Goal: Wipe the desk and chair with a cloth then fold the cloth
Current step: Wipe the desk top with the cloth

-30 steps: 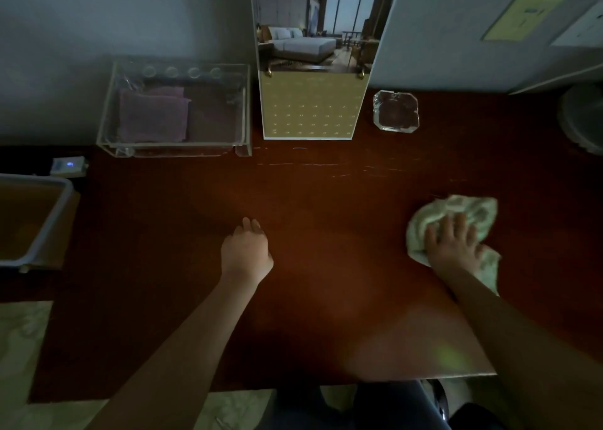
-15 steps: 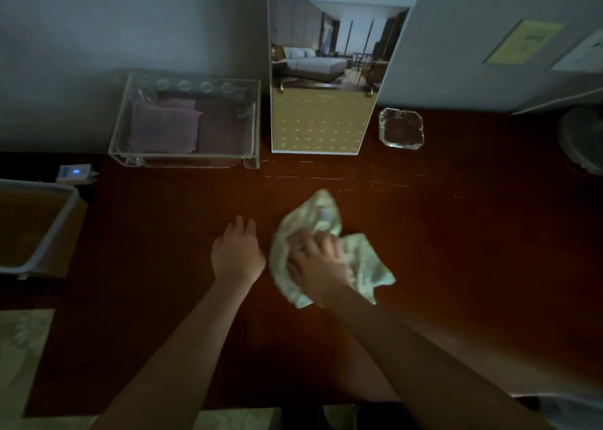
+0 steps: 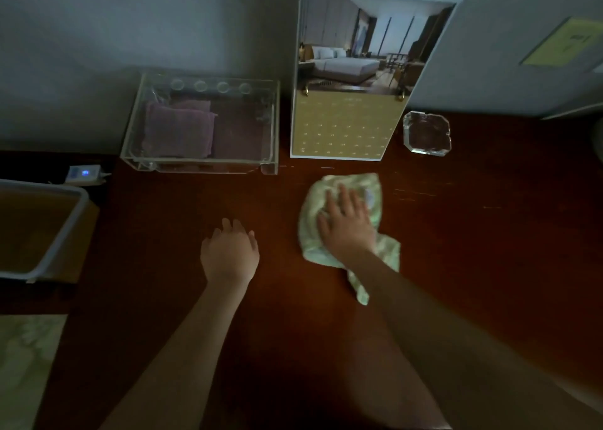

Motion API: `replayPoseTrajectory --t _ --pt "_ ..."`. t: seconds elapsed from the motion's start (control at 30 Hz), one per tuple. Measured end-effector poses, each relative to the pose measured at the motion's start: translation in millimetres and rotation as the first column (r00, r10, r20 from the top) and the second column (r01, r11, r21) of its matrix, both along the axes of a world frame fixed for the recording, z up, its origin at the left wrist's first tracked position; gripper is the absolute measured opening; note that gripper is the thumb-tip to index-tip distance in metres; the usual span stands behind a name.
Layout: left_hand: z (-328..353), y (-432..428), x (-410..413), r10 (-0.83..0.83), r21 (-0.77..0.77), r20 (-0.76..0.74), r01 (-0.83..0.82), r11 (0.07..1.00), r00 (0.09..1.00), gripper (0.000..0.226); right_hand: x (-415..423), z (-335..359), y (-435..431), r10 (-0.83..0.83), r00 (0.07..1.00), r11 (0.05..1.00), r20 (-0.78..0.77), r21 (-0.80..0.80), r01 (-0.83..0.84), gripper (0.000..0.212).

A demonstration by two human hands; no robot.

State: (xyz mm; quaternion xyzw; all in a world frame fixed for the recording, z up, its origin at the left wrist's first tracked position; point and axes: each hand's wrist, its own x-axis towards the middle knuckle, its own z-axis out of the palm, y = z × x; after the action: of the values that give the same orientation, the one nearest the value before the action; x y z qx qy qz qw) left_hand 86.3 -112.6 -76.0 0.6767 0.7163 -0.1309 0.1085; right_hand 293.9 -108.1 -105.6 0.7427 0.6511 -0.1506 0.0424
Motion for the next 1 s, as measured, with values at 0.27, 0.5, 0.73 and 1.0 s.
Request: replayPoseTrajectory --t 0.27,0.5,0.73,1.0 --pt "6.2 27.1 21.8 -0.006 -0.003 0.046 0.006 1.0 0.999 0.048 128.5 9.3 -63.2 -0.478 0.878 0.878 0.033 0.012 0.478 0.059" --pt "-2.1 41.6 20.0 -0.043 0.029 0.109 0.04 0.999 0.993 0.047 59.4 0.5 -59.6 -0.061 0.976 0.994 0.211 -0.074 0.078 0.06" --pt "-3.8 46.5 20.1 -0.173 0.003 -0.026 0.173 0.985 0.985 0.051 -77.8 5.2 -2.4 0.369 0.929 0.929 -0.021 -0.03 -0.369 0.062" --pt "-0.5 56.1 47.6 -0.17 -0.131 -0.156 0.15 0.98 0.973 0.053 -19.1 1.4 29.5 0.169 0.986 0.986 -0.013 0.002 -0.169 0.06"
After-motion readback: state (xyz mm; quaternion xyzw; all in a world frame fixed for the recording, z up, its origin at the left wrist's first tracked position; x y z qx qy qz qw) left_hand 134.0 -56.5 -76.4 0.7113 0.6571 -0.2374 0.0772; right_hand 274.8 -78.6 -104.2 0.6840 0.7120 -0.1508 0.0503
